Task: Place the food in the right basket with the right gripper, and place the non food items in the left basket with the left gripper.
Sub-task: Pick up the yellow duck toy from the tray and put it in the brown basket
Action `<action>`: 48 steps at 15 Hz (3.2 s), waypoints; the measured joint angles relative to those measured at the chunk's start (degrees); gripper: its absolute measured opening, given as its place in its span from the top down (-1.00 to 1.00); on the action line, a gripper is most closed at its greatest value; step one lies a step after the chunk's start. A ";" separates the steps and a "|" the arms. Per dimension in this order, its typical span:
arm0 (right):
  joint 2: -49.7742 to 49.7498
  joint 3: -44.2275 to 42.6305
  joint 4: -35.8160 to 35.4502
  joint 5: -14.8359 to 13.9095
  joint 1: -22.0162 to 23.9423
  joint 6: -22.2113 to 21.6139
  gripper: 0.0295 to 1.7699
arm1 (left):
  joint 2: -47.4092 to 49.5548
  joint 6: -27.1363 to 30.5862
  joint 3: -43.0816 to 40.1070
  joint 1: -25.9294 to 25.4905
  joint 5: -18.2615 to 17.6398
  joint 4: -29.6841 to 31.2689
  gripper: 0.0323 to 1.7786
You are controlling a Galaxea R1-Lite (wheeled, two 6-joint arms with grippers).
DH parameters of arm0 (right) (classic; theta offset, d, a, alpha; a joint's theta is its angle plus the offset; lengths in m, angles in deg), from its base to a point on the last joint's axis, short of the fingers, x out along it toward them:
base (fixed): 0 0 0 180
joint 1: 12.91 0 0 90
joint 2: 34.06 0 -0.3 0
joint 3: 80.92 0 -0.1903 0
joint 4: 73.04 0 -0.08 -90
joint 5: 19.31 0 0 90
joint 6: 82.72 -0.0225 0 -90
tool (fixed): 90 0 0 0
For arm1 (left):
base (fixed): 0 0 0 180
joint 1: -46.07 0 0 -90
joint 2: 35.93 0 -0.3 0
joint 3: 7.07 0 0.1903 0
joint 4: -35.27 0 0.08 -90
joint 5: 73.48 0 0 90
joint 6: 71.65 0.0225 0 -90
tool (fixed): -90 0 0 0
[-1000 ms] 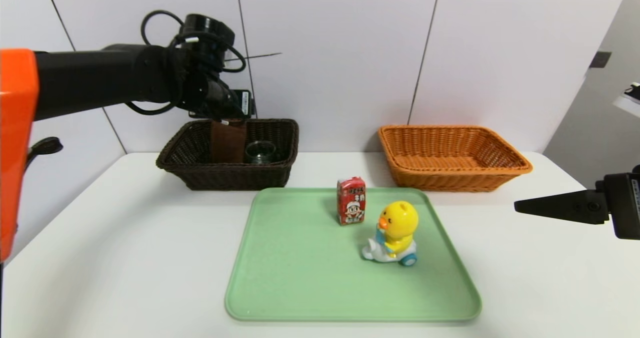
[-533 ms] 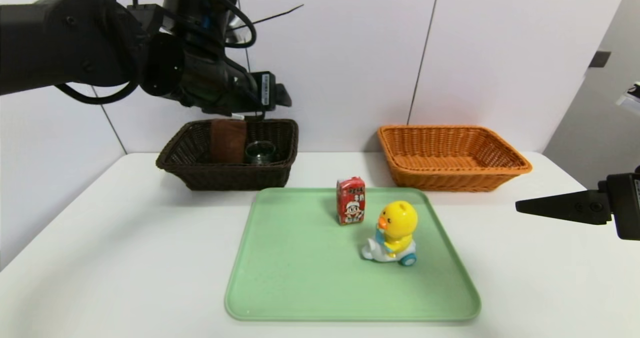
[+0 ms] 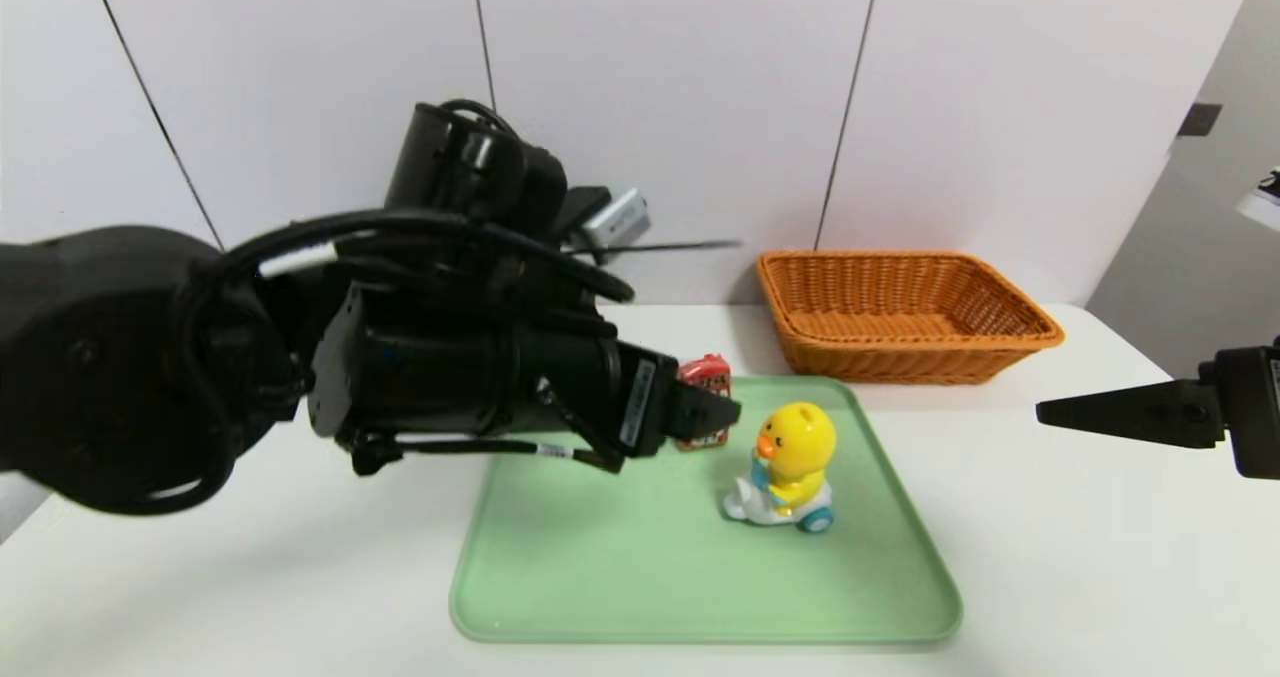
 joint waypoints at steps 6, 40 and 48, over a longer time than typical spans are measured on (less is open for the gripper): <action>-0.24 0.52 0.07 0.09 0.24 -0.02 -0.92 | 2.34 8.44 -15.48 6.39 -6.31 15.03 -0.88; -1.60 2.01 0.24 -0.35 1.34 0.13 -0.92 | -20.32 18.32 -13.73 1.95 -9.51 38.99 -0.90; -1.76 1.82 0.27 -0.46 1.35 0.13 -0.92 | -23.43 18.04 -8.84 1.97 -9.53 38.77 -0.90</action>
